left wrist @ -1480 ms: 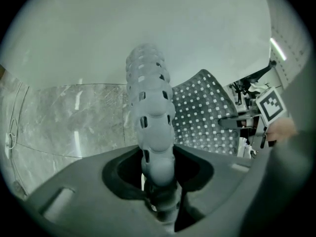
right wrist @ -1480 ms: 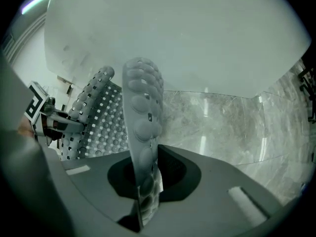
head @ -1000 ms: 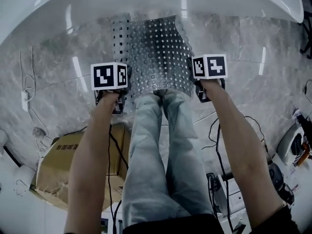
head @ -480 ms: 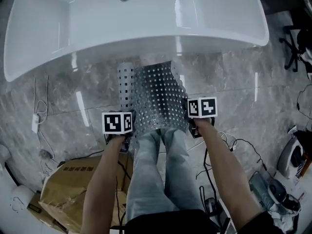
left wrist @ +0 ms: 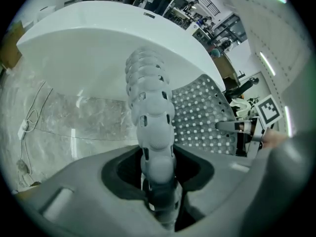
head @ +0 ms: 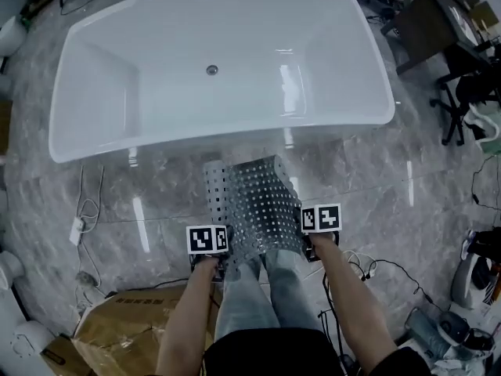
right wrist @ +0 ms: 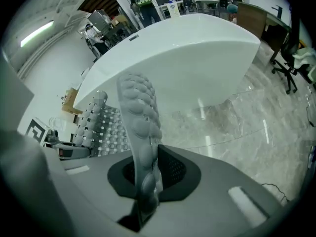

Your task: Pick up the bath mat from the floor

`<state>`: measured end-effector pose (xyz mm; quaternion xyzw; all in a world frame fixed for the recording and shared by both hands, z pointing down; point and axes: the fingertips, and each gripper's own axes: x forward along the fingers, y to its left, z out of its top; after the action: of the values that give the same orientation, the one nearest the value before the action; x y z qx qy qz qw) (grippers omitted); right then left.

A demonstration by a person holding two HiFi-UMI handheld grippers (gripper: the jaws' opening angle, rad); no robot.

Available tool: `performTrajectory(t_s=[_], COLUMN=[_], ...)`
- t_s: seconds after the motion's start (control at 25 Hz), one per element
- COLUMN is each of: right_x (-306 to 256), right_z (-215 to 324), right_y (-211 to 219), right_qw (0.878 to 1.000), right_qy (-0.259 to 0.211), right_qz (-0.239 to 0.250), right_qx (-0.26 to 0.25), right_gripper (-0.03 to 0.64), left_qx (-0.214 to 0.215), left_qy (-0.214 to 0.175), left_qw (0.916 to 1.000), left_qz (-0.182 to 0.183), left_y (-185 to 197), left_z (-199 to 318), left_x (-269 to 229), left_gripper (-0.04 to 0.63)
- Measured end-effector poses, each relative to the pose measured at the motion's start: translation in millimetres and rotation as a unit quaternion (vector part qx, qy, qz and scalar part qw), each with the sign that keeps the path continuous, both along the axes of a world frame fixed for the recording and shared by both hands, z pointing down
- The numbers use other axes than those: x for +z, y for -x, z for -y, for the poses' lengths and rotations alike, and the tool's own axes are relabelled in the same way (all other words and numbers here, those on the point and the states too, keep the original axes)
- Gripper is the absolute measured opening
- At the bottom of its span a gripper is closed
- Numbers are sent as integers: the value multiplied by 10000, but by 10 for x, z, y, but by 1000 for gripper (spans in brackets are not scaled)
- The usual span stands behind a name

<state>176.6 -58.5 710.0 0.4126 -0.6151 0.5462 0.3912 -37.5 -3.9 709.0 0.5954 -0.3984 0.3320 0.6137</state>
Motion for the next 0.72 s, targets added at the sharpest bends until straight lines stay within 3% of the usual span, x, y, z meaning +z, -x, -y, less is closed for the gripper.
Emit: performTrajectory(t_s=[0.48, 0.72], right_x=[-814, -1139], right_z=[138, 375], right_y=[192, 270], right_qw=[9994, 9977], right_qy=[-118, -357], right_qz=[307, 518], right_qx=[-136, -265], right_gripper=[21, 21], left_qx=[-193, -51], left_qy=[-107, -519], left_qw=[9997, 9986], left_qz=[-110, -25], left_y=[35, 94], left_z=[100, 361], left_x=[-903, -1321], left_gripper=[152, 152])
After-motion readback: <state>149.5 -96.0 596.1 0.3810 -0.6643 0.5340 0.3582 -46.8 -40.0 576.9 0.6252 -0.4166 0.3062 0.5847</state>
